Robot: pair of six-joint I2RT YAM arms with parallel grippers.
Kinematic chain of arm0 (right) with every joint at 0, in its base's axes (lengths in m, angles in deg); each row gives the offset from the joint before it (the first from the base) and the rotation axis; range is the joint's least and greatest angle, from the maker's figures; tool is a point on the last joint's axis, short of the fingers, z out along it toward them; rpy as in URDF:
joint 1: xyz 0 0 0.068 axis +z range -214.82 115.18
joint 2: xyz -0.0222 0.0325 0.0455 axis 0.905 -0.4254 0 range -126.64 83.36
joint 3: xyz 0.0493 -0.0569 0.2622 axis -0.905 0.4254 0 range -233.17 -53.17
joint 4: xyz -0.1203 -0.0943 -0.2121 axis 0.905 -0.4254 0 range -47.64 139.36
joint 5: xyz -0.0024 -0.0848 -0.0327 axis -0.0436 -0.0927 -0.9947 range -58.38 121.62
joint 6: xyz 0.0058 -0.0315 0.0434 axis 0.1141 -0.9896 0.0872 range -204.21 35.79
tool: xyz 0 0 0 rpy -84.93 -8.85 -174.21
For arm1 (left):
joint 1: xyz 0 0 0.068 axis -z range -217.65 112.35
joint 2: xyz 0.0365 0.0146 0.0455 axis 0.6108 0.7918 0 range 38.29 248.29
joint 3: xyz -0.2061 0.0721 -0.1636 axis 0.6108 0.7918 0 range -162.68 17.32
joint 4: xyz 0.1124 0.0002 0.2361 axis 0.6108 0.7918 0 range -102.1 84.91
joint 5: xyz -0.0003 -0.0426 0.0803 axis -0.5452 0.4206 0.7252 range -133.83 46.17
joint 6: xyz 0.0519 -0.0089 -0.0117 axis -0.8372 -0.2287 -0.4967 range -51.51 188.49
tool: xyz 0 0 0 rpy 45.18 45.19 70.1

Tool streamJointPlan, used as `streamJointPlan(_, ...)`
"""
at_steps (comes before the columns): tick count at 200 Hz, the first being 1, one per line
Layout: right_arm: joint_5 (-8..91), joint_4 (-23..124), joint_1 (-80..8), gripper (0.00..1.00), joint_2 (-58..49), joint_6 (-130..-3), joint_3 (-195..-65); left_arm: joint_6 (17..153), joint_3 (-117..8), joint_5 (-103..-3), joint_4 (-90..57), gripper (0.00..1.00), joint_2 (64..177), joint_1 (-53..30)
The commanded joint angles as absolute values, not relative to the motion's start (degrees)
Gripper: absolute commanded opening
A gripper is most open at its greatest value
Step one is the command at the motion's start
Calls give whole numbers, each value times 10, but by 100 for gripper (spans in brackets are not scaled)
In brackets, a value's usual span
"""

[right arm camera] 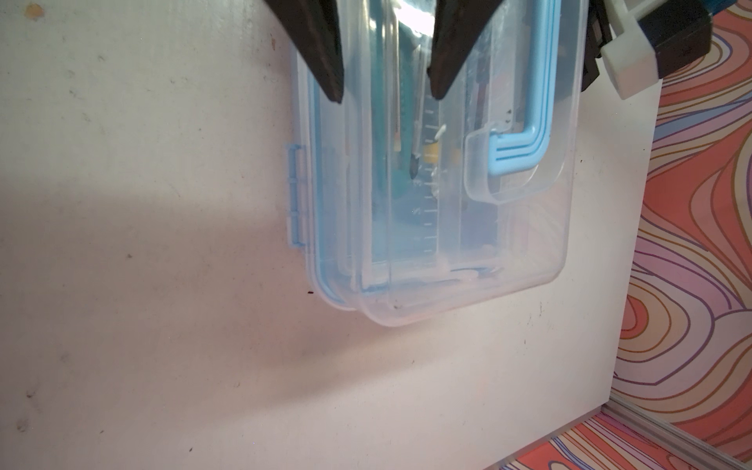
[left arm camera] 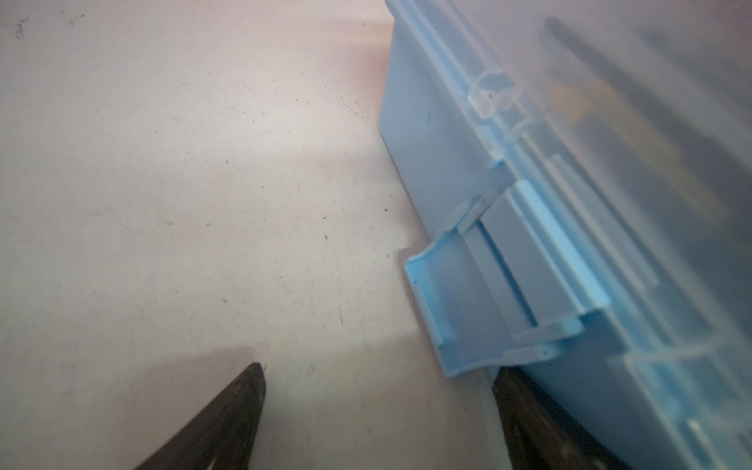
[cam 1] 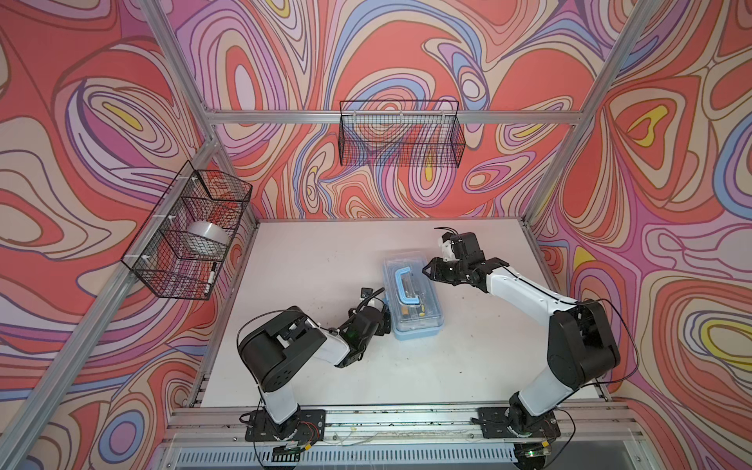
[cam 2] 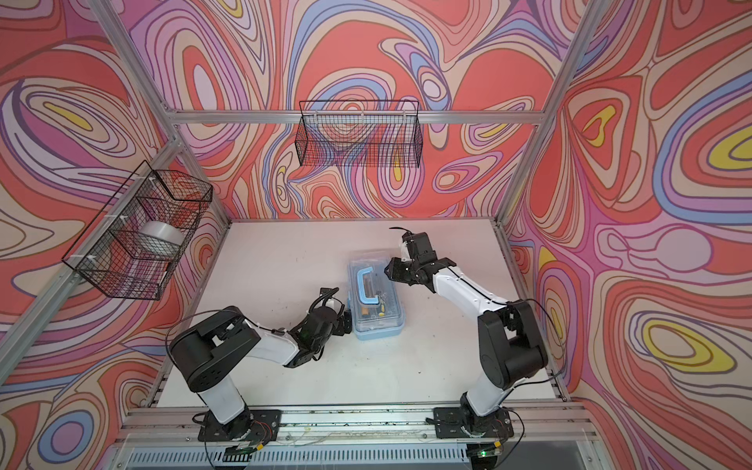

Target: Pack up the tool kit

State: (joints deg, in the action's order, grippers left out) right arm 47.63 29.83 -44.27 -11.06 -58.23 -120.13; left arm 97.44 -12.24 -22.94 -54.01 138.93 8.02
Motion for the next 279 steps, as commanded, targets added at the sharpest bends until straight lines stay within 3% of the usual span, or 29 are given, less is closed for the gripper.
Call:
streamJointPlan(1, 483, 287, -439, 36, -122, -586, -1199, 982, -140, -212, -537, 89, 1396, 82)
streamJointPlan(158, 496, 302, -439, 36, -124, -583, -1188, 968, -104, -197, -538, 87, 1330, 47)
streamJointPlan(279, 505, 305, -439, 36, -137, -588, -1190, 1053, -116, -344, -538, 75, 1289, -4)
